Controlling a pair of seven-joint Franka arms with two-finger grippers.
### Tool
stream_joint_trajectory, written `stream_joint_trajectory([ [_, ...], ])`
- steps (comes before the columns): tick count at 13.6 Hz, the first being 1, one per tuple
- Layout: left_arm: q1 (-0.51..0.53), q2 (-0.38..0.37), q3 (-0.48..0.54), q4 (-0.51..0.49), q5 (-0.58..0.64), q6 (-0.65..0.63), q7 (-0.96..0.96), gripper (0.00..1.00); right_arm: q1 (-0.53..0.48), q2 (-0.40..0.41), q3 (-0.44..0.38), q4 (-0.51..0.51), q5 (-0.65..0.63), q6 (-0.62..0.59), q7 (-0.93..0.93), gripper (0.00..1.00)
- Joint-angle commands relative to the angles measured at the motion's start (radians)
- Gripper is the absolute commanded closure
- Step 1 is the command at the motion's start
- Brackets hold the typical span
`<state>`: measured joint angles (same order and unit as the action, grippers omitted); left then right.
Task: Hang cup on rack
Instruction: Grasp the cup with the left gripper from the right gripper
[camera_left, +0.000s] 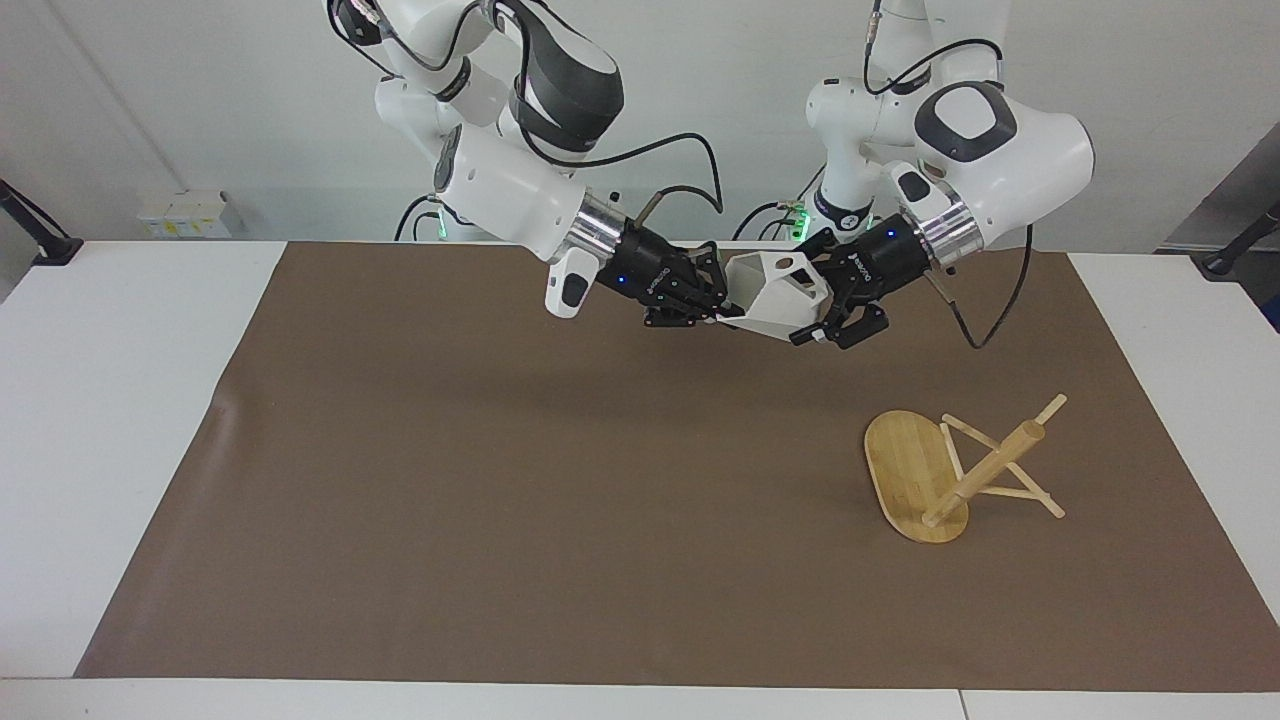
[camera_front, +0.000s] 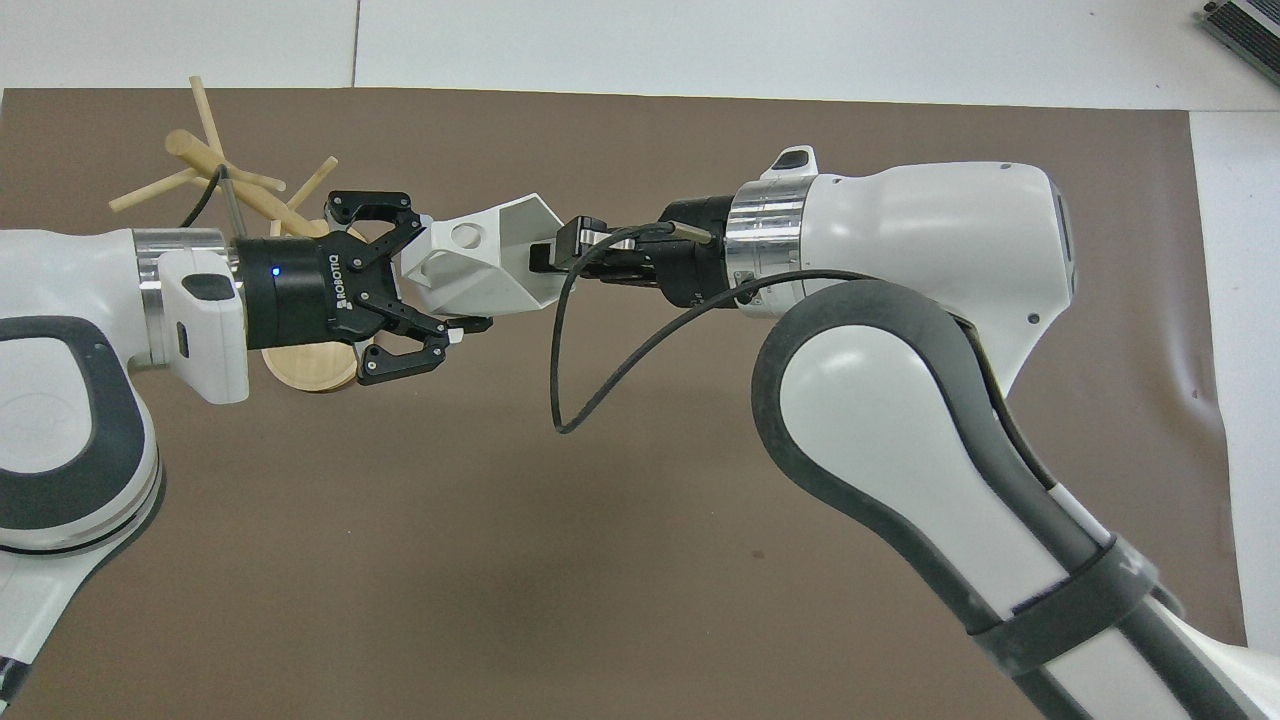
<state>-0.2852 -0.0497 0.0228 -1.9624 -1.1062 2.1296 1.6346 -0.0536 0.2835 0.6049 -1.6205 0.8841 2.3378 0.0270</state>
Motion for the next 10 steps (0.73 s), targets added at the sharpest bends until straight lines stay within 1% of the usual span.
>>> stream_joint_trajectory([
  [1, -0.003, -0.018, 0.012, -0.016, -0.026, 0.000, 0.019, 1.00, -0.006, -0.001, 0.012, -0.001, 0.010, 0.000, 0.030, 1.00],
  [3, 0.000, -0.018, 0.012, -0.016, -0.026, -0.002, 0.019, 1.00, -0.006, -0.001, 0.013, -0.002, -0.005, 0.001, 0.033, 1.00],
  [4, 0.006, -0.018, 0.012, -0.016, -0.024, -0.003, 0.017, 1.00, -0.006, -0.001, 0.013, -0.002, -0.007, 0.003, 0.036, 0.87],
  [5, 0.006, -0.018, 0.012, -0.016, -0.024, -0.003, 0.017, 1.00, -0.006, -0.001, 0.013, -0.002, -0.010, 0.006, 0.034, 0.01],
  [10, 0.006, -0.018, 0.015, -0.020, -0.024, 0.009, 0.016, 1.00, -0.006, -0.001, 0.015, -0.002, -0.011, 0.006, 0.037, 0.00],
])
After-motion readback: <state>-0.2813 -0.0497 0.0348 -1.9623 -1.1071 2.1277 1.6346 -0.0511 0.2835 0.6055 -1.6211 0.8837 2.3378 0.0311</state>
